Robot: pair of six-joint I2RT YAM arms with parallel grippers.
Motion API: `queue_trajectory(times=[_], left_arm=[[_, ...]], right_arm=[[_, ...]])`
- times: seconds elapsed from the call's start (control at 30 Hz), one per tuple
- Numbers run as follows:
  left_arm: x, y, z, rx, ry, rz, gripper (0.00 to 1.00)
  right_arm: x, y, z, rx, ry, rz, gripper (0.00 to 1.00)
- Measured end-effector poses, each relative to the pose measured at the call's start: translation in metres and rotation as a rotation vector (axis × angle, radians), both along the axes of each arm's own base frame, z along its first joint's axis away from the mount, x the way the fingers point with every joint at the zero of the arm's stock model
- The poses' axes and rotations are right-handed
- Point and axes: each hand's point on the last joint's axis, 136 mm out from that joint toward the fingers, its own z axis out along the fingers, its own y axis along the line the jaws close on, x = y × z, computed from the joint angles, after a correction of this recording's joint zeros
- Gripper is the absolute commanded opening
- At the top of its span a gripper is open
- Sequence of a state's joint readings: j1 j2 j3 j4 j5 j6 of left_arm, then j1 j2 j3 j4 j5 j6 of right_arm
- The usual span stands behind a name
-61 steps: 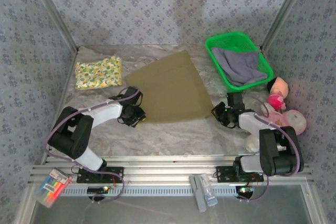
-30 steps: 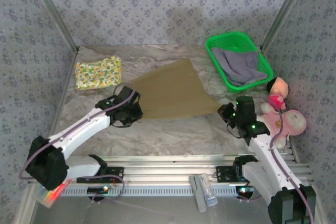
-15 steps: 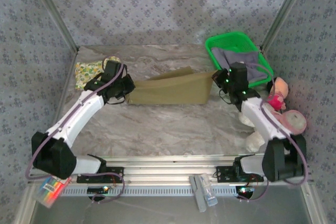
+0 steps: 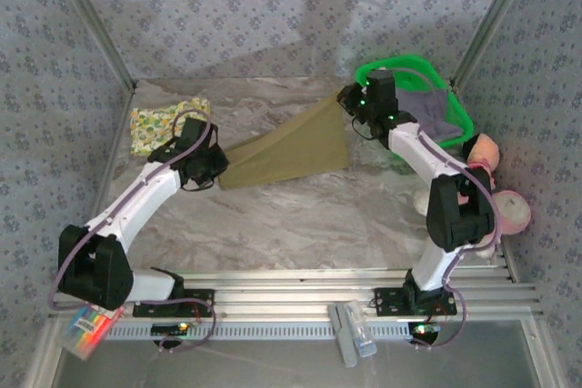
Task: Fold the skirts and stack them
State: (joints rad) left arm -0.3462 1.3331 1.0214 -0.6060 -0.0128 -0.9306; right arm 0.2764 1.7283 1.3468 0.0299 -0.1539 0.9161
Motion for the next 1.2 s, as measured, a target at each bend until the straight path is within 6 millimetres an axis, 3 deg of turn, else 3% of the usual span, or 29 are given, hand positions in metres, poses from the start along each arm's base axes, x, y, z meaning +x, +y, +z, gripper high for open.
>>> queue_trajectory(times=[0.27,0.63,0.87,1.0,1.2], left_arm=[[0.002,0.009,-0.016,-0.022,0.034,0.061,0.0],[0.026,0.002,-0.032,-0.016,0.075,0.06,0.0],[0.043,0.002,-0.045,-0.001,0.11,0.069,0.0],[0.043,0.003,-0.054,0.002,0.136,0.081,0.0],[0.047,0.008,-0.065,-0.007,0.158,0.107,0.0]], right_arm=[[0.009,0.011,-0.026,-0.02,0.051,0.016,0.0],[0.017,0.004,-0.034,-0.04,0.058,-0.024,0.0],[0.041,0.007,-0.059,-0.047,0.106,-0.038,0.0],[0.046,0.008,-0.078,-0.055,0.149,-0.04,0.0],[0.05,0.01,-0.088,-0.061,0.175,-0.036,0.0]])
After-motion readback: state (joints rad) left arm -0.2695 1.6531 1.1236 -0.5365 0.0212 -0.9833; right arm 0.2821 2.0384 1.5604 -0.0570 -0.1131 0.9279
